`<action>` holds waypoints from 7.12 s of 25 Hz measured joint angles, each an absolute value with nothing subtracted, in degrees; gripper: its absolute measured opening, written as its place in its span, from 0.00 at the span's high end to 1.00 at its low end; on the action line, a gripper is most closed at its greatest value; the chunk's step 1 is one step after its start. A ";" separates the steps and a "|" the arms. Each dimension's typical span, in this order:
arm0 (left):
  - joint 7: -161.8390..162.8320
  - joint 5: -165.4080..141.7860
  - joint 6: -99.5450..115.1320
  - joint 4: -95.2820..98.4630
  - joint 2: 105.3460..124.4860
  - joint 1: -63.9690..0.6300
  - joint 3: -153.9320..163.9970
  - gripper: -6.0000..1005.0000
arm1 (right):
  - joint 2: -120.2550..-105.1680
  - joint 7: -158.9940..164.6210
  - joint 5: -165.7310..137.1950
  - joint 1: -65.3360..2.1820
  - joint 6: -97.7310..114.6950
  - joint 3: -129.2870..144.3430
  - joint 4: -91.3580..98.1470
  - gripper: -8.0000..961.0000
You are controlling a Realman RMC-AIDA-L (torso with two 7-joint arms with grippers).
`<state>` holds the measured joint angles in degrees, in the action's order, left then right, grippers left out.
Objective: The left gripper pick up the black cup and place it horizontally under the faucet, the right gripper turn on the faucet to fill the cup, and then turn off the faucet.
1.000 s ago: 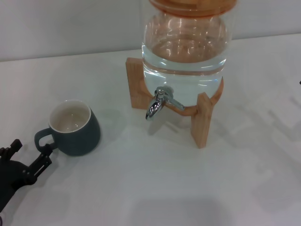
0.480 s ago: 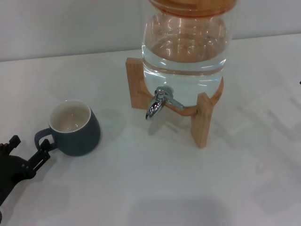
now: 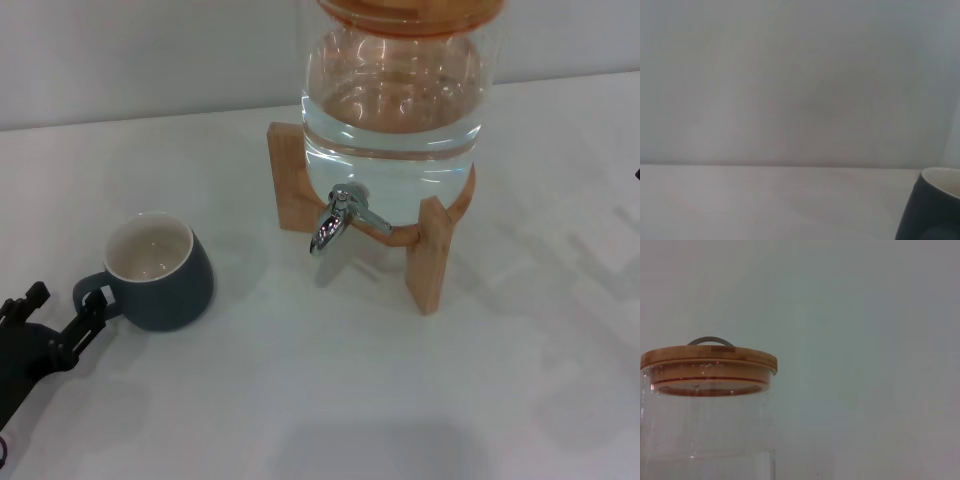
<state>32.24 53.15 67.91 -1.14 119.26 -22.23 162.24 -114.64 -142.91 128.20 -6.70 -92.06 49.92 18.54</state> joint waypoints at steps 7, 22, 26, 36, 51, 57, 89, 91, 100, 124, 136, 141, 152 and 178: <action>32.39 53.17 67.91 -1.19 119.13 -22.34 162.24 0.25 | -114.73 -142.91 128.32 -6.82 -92.02 49.92 18.54 0.14; 32.37 54.56 67.90 -1.59 119.08 -23.06 162.25 0.83 | -114.69 -142.91 128.58 -7.03 -92.13 49.92 18.45 0.14; 32.10 54.57 67.92 -1.68 119.00 -23.23 162.24 0.84 | -114.72 -142.91 128.59 -7.09 -92.14 49.91 18.45 0.14; 32.05 53.46 71.33 -1.76 118.84 -24.84 162.66 0.84 | -114.88 -142.91 128.59 -7.66 -92.19 50.21 18.47 0.14; 32.74 45.32 67.40 1.50 119.24 -30.56 162.80 0.84 | -115.07 -142.91 128.18 -8.26 -92.59 50.45 18.55 0.14; 32.43 43.67 64.28 3.61 119.35 -32.42 162.77 0.84 | -115.05 -142.91 128.14 -8.27 -92.91 50.45 18.49 0.14; 27.72 40.23 54.80 10.98 119.57 -36.01 162.77 0.86 | -115.05 -143.11 128.21 -8.87 -92.68 51.07 18.24 0.14; 27.67 40.00 54.75 11.00 119.56 -35.92 162.78 0.85 | -115.05 -143.10 128.25 -8.92 -92.61 51.06 18.24 0.14; 27.46 39.94 54.64 10.51 119.45 -35.77 162.61 0.80 | -115.05 -143.12 128.39 -9.14 -92.45 50.85 18.02 0.14; 27.96 39.20 60.40 8.84 119.08 -32.04 162.77 0.54 | -115.00 -143.11 128.41 -9.04 -92.28 50.57 17.93 0.14; 36.94 43.70 74.73 -1.73 118.91 -26.90 162.20 0.54 | -113.51 -134.88 124.92 -6.15 -92.26 50.80 23.36 0.14; 41.77 48.82 79.93 -6.86 118.89 -25.25 162.21 0.53 | -113.86 -123.34 118.49 -2.13 -91.73 50.59 35.97 0.14; 50.97 57.24 81.82 -13.69 118.69 -23.45 162.28 0.53 | -115.21 -91.27 100.00 -0.68 -91.23 55.38 64.03 0.14; 52.26 58.98 81.69 -15.03 118.49 -22.95 162.40 0.53 | -115.31 -73.75 93.35 -2.56 -76.58 76.57 80.54 0.14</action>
